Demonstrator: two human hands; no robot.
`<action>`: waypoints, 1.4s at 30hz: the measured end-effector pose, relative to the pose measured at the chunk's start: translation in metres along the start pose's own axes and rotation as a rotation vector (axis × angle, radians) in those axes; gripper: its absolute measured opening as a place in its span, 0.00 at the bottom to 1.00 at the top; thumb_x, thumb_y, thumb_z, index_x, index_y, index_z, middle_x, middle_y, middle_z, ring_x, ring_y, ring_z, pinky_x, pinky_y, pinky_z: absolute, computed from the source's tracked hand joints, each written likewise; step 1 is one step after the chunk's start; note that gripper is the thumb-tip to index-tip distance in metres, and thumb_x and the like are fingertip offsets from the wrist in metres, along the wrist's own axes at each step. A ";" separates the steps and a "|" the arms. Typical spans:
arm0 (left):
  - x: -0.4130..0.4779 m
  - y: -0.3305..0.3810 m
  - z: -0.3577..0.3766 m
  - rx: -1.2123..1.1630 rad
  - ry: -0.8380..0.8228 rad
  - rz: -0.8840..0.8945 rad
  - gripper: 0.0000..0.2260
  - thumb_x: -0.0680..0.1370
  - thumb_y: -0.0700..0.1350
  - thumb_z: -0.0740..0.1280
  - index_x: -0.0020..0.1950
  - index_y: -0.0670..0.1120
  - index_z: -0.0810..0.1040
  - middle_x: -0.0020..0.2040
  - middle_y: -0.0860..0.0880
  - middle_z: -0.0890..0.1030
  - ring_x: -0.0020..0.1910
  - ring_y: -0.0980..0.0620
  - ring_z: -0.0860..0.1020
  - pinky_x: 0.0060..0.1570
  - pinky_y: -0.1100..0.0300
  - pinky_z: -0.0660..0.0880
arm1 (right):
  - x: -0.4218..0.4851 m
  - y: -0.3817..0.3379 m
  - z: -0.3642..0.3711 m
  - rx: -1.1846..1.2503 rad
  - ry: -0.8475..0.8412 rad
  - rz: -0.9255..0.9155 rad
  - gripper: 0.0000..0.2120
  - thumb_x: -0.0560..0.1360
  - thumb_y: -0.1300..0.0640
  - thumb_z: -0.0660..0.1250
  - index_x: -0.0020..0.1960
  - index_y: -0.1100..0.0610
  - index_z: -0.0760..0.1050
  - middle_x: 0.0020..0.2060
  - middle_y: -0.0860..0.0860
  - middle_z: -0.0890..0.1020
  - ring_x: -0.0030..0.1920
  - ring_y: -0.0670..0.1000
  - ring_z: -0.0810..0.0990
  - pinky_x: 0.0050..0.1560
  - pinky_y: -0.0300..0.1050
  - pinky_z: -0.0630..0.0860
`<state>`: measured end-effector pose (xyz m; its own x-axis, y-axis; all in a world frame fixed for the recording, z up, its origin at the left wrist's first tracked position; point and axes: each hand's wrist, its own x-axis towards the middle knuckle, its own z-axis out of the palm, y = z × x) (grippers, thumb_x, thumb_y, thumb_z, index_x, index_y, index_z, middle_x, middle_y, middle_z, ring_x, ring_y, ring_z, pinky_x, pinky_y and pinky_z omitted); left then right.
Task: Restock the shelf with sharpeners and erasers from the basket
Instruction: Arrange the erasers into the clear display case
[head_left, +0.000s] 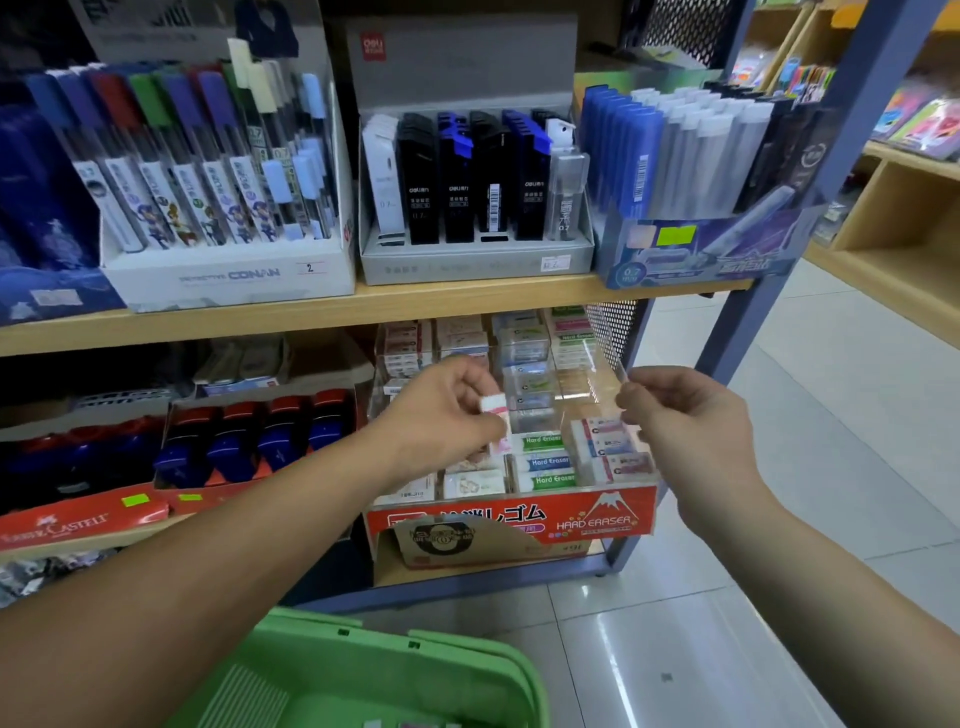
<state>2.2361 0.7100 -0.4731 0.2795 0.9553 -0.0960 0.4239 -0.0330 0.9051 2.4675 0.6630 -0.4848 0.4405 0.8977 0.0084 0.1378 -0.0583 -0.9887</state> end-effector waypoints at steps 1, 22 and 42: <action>0.003 0.001 0.004 0.011 0.023 0.004 0.12 0.75 0.36 0.75 0.55 0.46 0.78 0.49 0.41 0.84 0.40 0.46 0.83 0.43 0.52 0.84 | 0.004 0.006 -0.005 -0.065 0.002 -0.021 0.03 0.81 0.56 0.71 0.52 0.50 0.83 0.42 0.43 0.86 0.41 0.45 0.87 0.35 0.43 0.80; 0.032 0.010 0.079 0.374 -0.125 0.186 0.09 0.78 0.47 0.74 0.58 0.52 0.85 0.53 0.56 0.79 0.49 0.59 0.78 0.43 0.72 0.71 | -0.001 0.034 -0.032 -0.417 -0.220 0.052 0.17 0.78 0.48 0.75 0.64 0.48 0.77 0.55 0.48 0.83 0.45 0.50 0.86 0.46 0.51 0.87; -0.226 -0.243 0.031 0.280 -0.178 -0.317 0.07 0.77 0.46 0.76 0.53 0.48 0.84 0.44 0.54 0.83 0.47 0.53 0.82 0.47 0.65 0.77 | -0.215 0.112 0.040 -1.268 -1.348 -0.478 0.25 0.79 0.36 0.67 0.71 0.47 0.75 0.65 0.48 0.78 0.63 0.53 0.78 0.57 0.47 0.76</action>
<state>2.0970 0.4925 -0.6840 0.2316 0.8666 -0.4420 0.7223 0.1512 0.6748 2.3531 0.4806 -0.6035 -0.6209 0.5913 -0.5146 0.7702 0.5825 -0.2600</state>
